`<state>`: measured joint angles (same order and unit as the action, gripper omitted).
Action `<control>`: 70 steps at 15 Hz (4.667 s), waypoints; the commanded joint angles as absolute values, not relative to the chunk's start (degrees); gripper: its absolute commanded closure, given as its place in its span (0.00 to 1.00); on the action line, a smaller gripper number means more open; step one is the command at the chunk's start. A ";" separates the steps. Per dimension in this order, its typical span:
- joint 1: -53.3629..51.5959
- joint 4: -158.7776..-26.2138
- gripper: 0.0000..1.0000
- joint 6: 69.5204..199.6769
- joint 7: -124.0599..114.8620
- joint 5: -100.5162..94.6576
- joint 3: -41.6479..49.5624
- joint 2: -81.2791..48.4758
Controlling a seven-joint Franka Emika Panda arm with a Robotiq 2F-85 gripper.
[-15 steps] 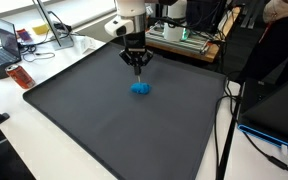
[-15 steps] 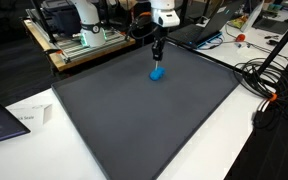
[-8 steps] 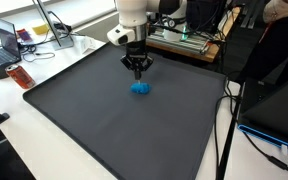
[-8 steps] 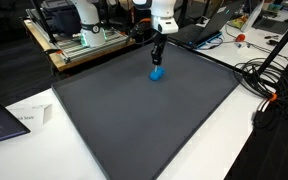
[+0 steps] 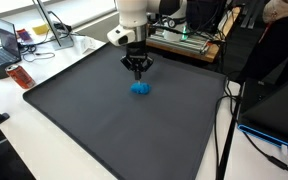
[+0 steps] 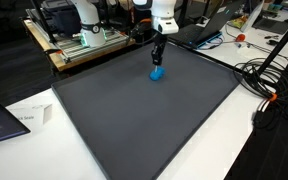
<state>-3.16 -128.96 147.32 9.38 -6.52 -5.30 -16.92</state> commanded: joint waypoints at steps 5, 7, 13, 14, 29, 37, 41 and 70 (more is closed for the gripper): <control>-3.43 -129.68 0.97 146.60 9.63 -5.71 -5.74 -12.18; -3.32 -129.73 0.97 146.48 10.03 -5.21 -6.01 -11.21; -1.10 -129.25 0.97 144.02 19.68 3.86 -8.98 -9.06; -1.68 -129.37 0.97 144.62 18.02 2.60 -8.13 -8.93; -1.94 -127.94 0.97 144.39 9.84 -0.93 -5.69 -10.46; -4.03 -128.24 0.97 147.02 1.10 -8.77 -2.17 -11.06; -4.50 -128.88 0.97 150.29 2.12 -8.76 -2.05 -11.45; -6.43 -117.98 0.97 148.66 -15.87 -10.48 1.93 -19.66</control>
<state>-4.22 -120.93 148.33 -11.26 -7.53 0.06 -16.71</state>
